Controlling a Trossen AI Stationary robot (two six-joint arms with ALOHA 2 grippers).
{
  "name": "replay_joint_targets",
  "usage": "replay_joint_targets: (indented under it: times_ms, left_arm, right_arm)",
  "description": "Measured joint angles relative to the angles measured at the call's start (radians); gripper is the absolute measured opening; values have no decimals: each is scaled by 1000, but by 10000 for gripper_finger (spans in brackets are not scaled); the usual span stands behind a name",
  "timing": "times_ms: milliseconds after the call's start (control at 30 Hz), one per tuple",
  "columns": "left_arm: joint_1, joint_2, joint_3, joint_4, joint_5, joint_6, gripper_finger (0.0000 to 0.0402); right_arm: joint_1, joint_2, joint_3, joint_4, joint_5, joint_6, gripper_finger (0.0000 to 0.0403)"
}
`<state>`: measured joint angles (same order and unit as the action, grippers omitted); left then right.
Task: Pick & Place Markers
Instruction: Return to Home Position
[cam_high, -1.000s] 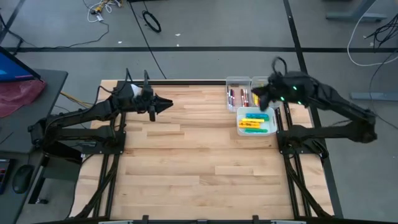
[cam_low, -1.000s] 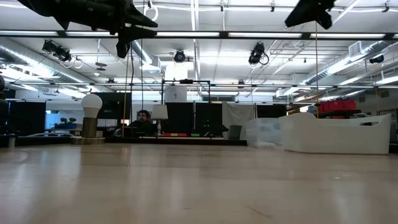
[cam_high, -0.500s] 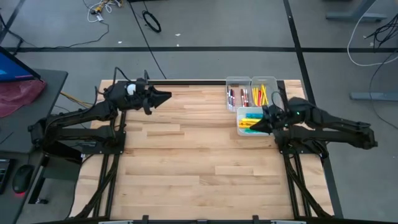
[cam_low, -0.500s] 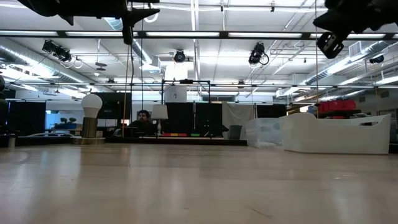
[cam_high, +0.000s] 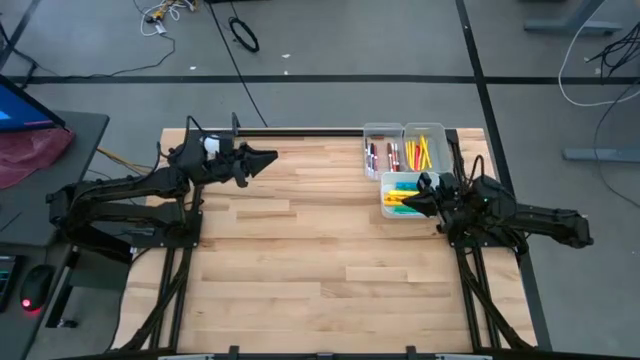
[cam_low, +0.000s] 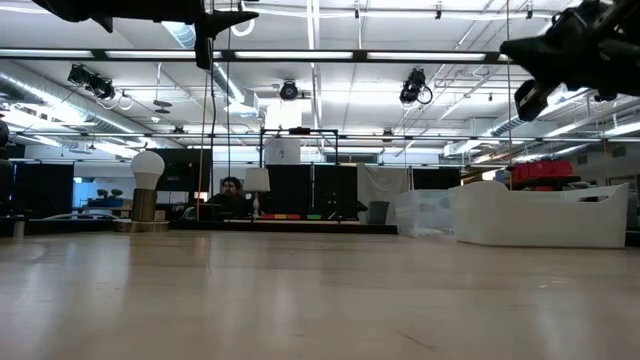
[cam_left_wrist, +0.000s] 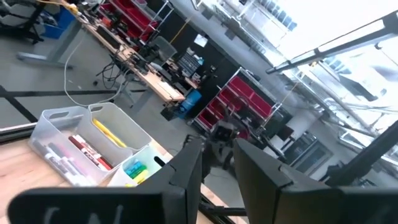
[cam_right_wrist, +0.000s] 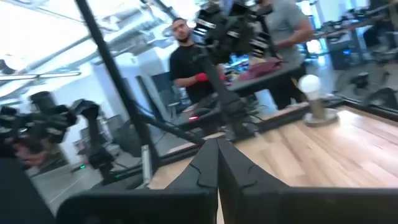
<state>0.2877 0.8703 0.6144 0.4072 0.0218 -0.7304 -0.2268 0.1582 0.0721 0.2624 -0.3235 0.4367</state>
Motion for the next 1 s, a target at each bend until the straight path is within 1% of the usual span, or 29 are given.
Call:
replay_joint_targets:
  times_ms: [133,200,300,400,567,667,733,767,867,1000]
  left_arm:
    - [-18,0,0,0,-28,-19,99]
    - [-24,0,0,0,-30,-19,99]
    - [-24,0,0,0,-29,-39,99]
    - [-24,0,0,0,-30,-50,99]
    - [-24,0,0,0,-29,-52,99]
    - [-24,0,0,0,-29,-52,99]
    - [-24,0,0,0,-26,-52,99]
    - [-24,0,0,0,-23,-52,99]
    - [-28,0,0,-2,-19,-51,99]
    - [-41,0,0,-3,-19,-46,99]
  right_arm:
    - [26,-2,-43,14,51,-3,0]
    - [57,-3,-58,14,97,-2,0]
    - [119,-3,-58,5,185,-55,0]
    - [168,-4,-57,5,240,-118,0]
    - [200,-44,-57,-34,263,-167,0]
    - [198,-112,-57,-55,265,-189,0]
    - [192,-158,-56,-81,285,-202,0]
    - [189,-158,-53,-87,296,-203,0]
    - [188,-158,-55,-131,283,-196,0]
    - [188,-158,-55,-259,279,-180,0]
